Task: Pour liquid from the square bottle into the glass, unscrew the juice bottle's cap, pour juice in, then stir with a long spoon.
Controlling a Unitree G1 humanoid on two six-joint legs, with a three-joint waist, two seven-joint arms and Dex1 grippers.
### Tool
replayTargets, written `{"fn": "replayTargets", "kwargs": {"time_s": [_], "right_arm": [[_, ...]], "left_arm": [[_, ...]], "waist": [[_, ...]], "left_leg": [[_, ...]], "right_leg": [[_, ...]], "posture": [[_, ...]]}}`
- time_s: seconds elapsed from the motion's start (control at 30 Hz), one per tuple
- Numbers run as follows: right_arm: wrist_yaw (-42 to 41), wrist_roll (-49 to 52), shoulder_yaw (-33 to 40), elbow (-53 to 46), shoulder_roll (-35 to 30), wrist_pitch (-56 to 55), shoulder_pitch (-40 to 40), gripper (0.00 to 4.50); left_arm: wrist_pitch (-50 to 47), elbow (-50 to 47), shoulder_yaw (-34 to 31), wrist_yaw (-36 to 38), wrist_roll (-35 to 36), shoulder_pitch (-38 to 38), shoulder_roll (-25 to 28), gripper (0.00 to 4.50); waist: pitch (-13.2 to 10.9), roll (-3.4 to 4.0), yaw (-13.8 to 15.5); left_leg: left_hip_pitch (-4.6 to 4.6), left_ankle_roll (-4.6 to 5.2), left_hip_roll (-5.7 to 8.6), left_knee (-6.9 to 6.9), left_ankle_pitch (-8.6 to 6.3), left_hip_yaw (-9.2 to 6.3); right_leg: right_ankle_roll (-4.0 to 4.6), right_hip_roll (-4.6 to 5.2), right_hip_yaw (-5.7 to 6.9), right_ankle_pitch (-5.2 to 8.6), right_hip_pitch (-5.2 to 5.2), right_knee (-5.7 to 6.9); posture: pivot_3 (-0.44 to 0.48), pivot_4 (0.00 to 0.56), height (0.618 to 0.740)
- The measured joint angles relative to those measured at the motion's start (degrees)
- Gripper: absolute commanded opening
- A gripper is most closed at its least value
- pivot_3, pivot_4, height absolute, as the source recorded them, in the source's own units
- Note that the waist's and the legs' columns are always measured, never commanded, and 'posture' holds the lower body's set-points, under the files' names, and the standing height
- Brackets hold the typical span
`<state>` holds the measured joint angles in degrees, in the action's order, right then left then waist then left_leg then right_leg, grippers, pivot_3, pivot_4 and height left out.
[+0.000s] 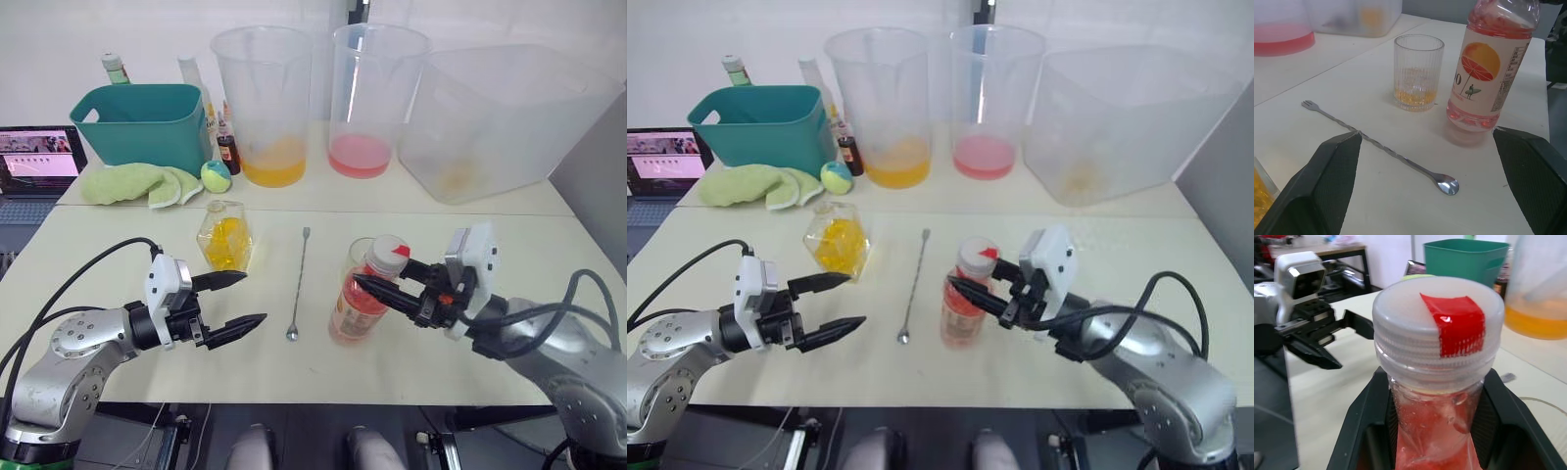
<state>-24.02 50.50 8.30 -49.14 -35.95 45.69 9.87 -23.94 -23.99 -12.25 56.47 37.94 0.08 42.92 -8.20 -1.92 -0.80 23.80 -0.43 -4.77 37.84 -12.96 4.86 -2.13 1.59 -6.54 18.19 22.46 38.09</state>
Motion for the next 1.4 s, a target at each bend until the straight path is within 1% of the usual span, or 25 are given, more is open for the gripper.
{"fn": "replayTargets", "kwargs": {"time_s": [0.1, 0.17, 0.23, 0.4, 0.47, 0.57, 0.67, 0.73, 0.87, 1.03, 1.17, 1.27, 1.4], "right_arm": [[5.21, -1.07, -0.61, -2.98, 0.11, 0.76, -2.41, 1.37], [7.98, -4.89, -3.32, -3.85, 1.76, -0.16, -7.99, 1.37], [9.76, -7.67, -4.43, -4.69, 4.83, -3.02, -11.3, 1.37], [11.12, -12.89, -7.74, -5.08, 8.11, -7.99, -15.73, 1.37], [11.74, -13.39, -8.21, -5.28, 8.84, -8.15, -15.9, 2.42], [11.46, -13.13, -8.6, -4.59, 8.81, -7.44, -15.9, 3.48], [9.78, -12.25, -7.86, -2.78, 7.05, -5.99, -15.19, 4.48], [7.58, -10.43, -6.67, -1.41, 5.34, -5.47, -13.3, 4.48], [2.25, -4.92, -1.46, 1.45, 0.71, -4.89, -10.0, 4.48], [-10.77, 6.43, 7.31, 7.42, -12.07, -0.33, -9.05, 4.48], [-19.48, 12.46, 13.15, 11.16, -19.28, 2.17, -8.39, 4.48], [-23.89, 13.65, 15.18, 13.34, -21.61, 2.23, -7.68, 4.48], [-27.65, 12.09, 15.25, 18.09, -21.74, 1.14, -7.69, 4.48]], "left_arm": [[0.01, 0.09, 0.11, 0.1, 0.02, -0.11, -0.06, 4.5], [0.01, 0.25, 0.3, 0.51, 0.02, -0.25, -0.09, 4.5], [0.02, 0.92, 0.86, 0.61, -0.05, -0.87, -0.11, 4.5], [0.02, 1.41, 1.36, 0.94, -0.09, -1.88, -0.16, 4.5], [0.02, 1.42, 1.36, 1.08, -0.08, -1.93, -0.16, 4.5], [0.02, 1.44, 1.39, 1.2, -0.09, -1.93, -0.16, 4.5], [0.01, 1.45, 1.52, 1.17, -0.09, -1.93, -0.18, 4.5], [0.01, 1.44, 1.75, 1.08, -0.09, -1.94, -0.38, 4.5], [0.01, 1.42, 2.28, 0.93, -0.06, -1.99, -0.95, 4.5], [-1.93, 0.84, 2.33, 1.58, 2.14, -2.59, -1.02, 4.5], [-6.67, -0.68, 2.37, 0.53, 6.78, -8.19, -0.97, 4.5], [-10.51, -1.24, 4.14, 0.04, 9.21, -13.7, -0.96, 4.5], [-14.71, -1.23, 8.19, 0.53, 11.66, -19.21, -1.69, 4.5]], "waist": [[0.0, 0.0, 0.09], [0.03, -0.04, 0.21], [0.05, -0.05, 0.02], [0.18, -0.24, -0.2], [0.21, -0.3, -0.19], [0.21, -0.29, -0.18], [0.2, -0.28, -0.12], [0.18, -0.26, -0.1], [0.17, -0.26, -0.01], [0.14, -0.25, 0.16], [0.1, -0.26, 0.18], [0.1, -0.26, 0.13], [0.09, -0.27, 0.13]], "left_leg": [[-0.01, 0.0, 0.01, 0.0, 0.0, -0.03], [0.0, 0.0, 0.02, 0.0, 0.0, -0.07], [-0.04, 0.0, 0.02, 0.0, 0.0, -0.04], [-0.27, -0.02, -0.02, 0.0, 0.02, -0.03], [-0.27, -0.02, -0.03, 0.0, 0.02, -0.02], [-0.25, -0.02, -0.02, 0.0, 0.02, -0.02], [-0.21, -0.02, -0.01, 0.0, 0.02, 0.0], [-0.22, -0.02, -0.01, 0.0, 0.02, 0.01], [-0.18, -0.02, 0.0, 0.0, 0.01, -0.01], [-0.13, -0.01, 0.02, 0.0, 0.01, -0.05], [-0.11, 0.0, 0.02, 0.01, 0.02, -0.08], [-0.11, 0.0, 0.04, 0.02, 0.02, -0.12], [-0.07, 0.0, 0.08, 0.02, 0.02, -0.13]], "right_leg": [[0.0, 0.0, 0.03, 0.0, -0.04, -0.01], [0.01, 0.0, 0.07, 0.0, -0.05, -0.02], [0.01, 0.0, 0.04, 0.01, -0.08, -0.02], [0.02, -0.04, 0.05, 0.02, -0.24, -0.03], [0.03, -0.04, 0.05, 0.03, -0.25, -0.03], [0.04, -0.03, 0.04, 0.03, -0.21, -0.03], [0.04, -0.03, 0.01, 0.03, -0.2, -0.04], [0.04, -0.03, -0.01, 0.03, -0.19, -0.04], [0.04, -0.03, 0.0, 0.03, -0.2, -0.05], [0.03, -0.01, 0.04, 0.02, -0.21, -0.08], [0.02, -0.03, 0.03, 0.02, -0.23, -0.11], [0.01, -0.05, 0.02, 0.03, -0.24, -0.1], [-0.02, -0.05, -0.01, 0.01, -0.22, -0.1]], "posture": [[0.0, 0.15, 0.73], [0.0, 0.15, 0.73], [0.0, 0.15, 0.73], [0.0, 0.15, 0.73], [0.0, 0.15, 0.73], [0.0, 0.15, 0.73], [0.0, 0.15, 0.73], [0.0, 0.15, 0.73], [0.0, 0.15, 0.73], [0.0, 0.15, 0.73], [0.0, 0.15, 0.73], [0.0, 0.15, 0.73], [0.0, 0.15, 0.73]]}}
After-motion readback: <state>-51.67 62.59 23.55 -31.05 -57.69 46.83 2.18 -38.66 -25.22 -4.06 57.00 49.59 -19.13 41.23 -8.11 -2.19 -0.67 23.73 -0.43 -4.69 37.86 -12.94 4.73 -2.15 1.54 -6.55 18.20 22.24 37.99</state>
